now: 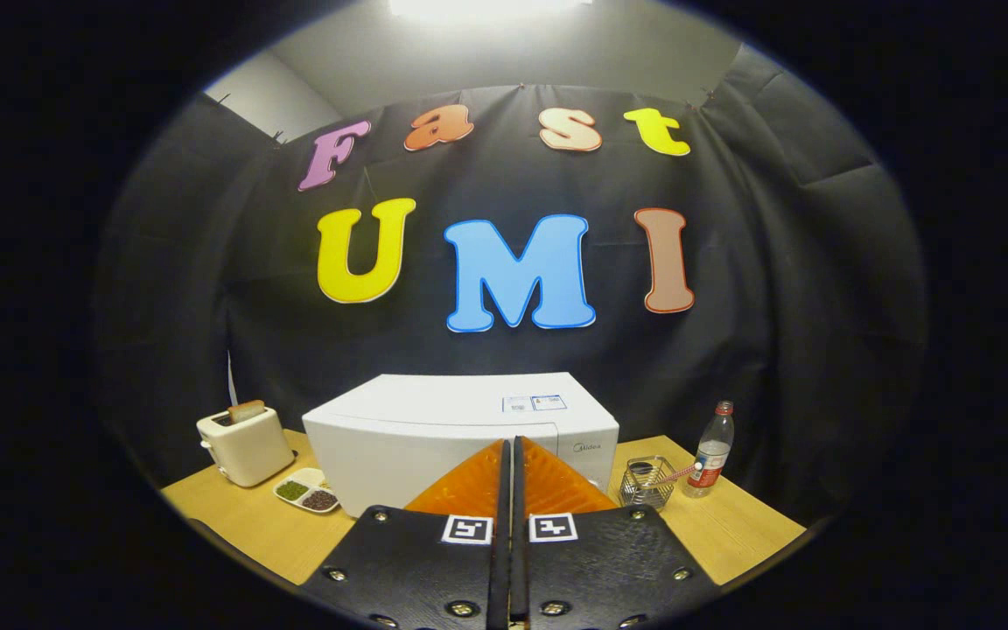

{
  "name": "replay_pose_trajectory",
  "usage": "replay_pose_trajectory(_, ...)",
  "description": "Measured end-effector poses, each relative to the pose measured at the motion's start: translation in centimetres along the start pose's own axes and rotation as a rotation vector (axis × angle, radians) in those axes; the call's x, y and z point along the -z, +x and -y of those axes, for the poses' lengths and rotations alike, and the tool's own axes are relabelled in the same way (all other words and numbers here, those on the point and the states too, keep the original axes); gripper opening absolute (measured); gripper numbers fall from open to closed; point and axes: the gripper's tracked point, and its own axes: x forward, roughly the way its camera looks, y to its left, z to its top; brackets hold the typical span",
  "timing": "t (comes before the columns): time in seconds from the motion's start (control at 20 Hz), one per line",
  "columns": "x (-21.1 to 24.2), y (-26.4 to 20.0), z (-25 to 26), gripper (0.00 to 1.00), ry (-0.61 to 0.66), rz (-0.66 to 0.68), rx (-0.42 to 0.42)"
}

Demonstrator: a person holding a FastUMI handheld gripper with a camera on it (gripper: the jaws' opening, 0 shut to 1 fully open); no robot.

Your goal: Open the microwave, put the food inside, and close the microwave door.

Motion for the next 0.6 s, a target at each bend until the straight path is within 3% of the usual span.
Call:
replay_pose_trajectory(0.2, -1.6, -6.1, 0.3, 0.01, 0.015, 0.031, -0.049)
replay_pose_trajectory(0.6, -0.2, -16.2, 0.8, 0.01, -0.034, 0.090, -0.090)
